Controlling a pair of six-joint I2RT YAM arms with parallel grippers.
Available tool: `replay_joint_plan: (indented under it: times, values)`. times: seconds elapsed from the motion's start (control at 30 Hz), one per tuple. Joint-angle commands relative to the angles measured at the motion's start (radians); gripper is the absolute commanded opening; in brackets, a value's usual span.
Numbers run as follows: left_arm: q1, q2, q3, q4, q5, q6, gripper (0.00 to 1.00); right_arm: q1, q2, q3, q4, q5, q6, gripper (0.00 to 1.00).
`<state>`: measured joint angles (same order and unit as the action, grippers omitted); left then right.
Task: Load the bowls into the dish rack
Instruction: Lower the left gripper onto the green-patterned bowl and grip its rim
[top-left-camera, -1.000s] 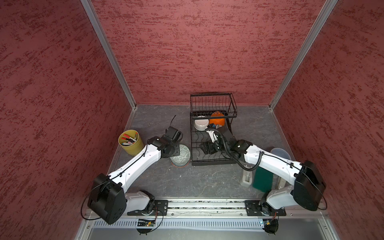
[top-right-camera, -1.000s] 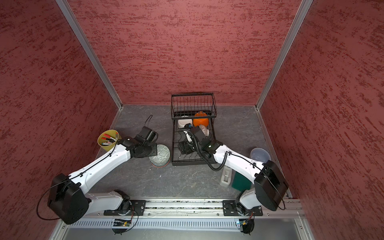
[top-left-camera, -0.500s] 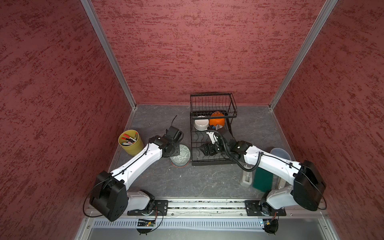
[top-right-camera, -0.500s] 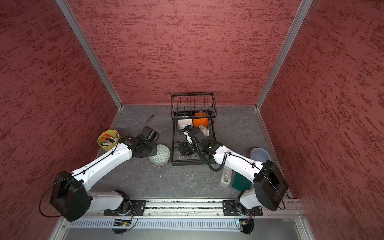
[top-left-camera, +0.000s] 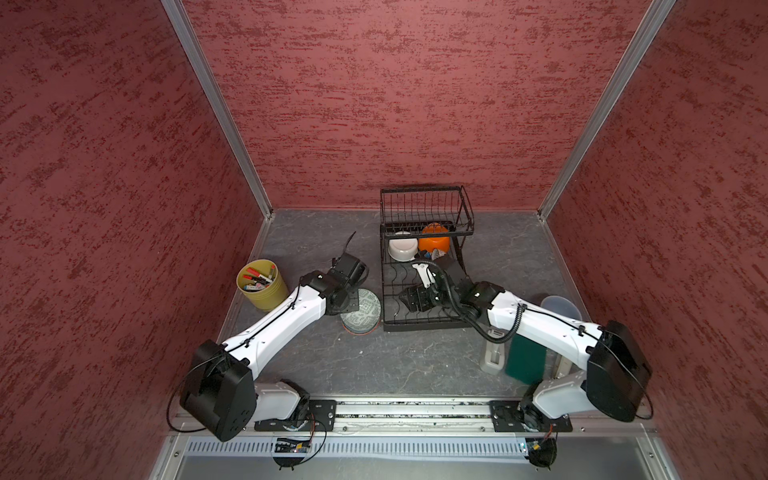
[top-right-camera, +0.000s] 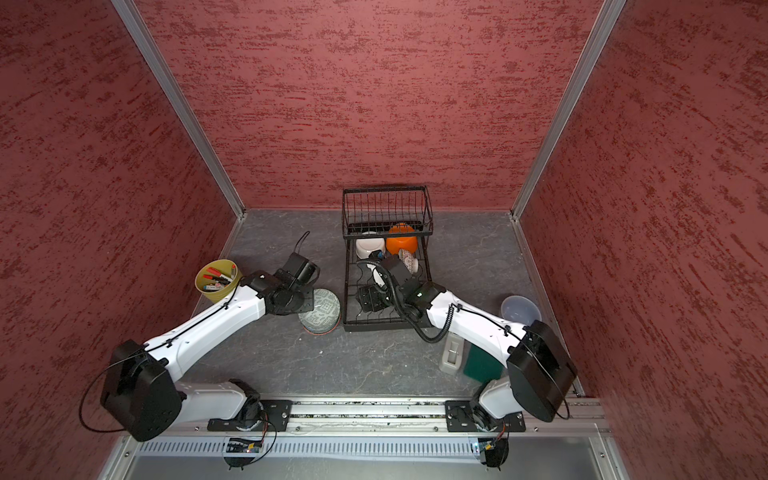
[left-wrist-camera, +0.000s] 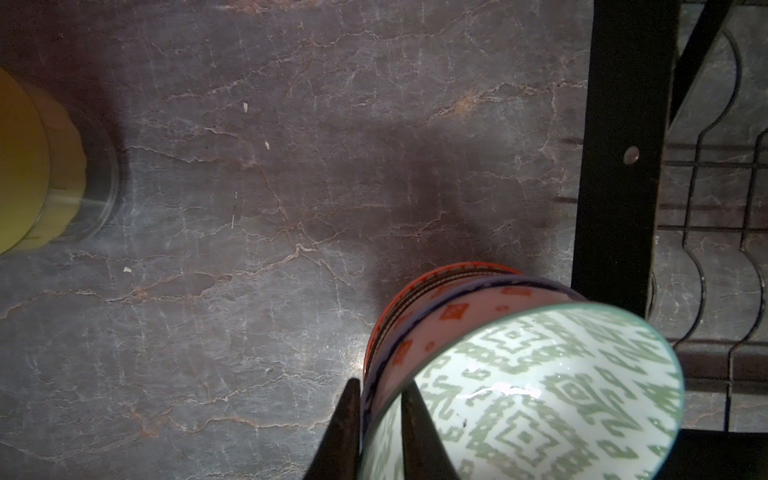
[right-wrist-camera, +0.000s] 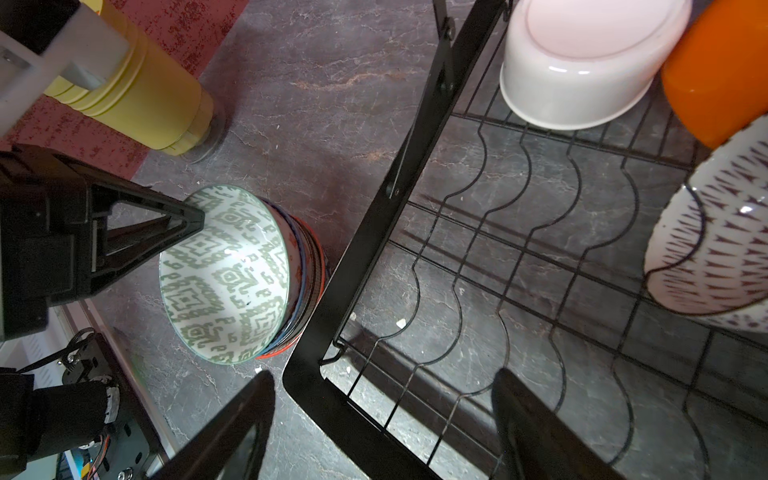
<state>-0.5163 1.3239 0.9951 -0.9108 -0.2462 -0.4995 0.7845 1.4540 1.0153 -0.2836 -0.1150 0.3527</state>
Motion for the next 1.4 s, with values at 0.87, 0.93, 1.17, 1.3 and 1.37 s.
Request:
replay_joint_plan:
  times: [0.87,0.93,1.17,1.3,1.37]
  values:
    - [-0.011,-0.083,-0.024,0.054,0.011,0.023,0.0,0.005,0.041,0.002,0.017,-0.018,0.017,0.83]
    - [-0.012,-0.096,-0.028,0.063,0.016,0.027,0.0,0.005,0.043,0.004,0.018,-0.02,0.019,0.83]
    - [-0.023,-0.137,-0.044,0.094,0.027,0.046,0.0,0.005,0.049,0.012,0.017,-0.025,0.019,0.83]
    - [-0.03,-0.169,-0.057,0.112,0.031,0.051,0.0,0.005,0.049,0.016,0.017,-0.029,0.019,0.83]
    - [-0.031,-0.187,-0.065,0.122,0.034,0.052,0.0,0.004,0.052,0.02,0.015,-0.031,0.019,0.83]
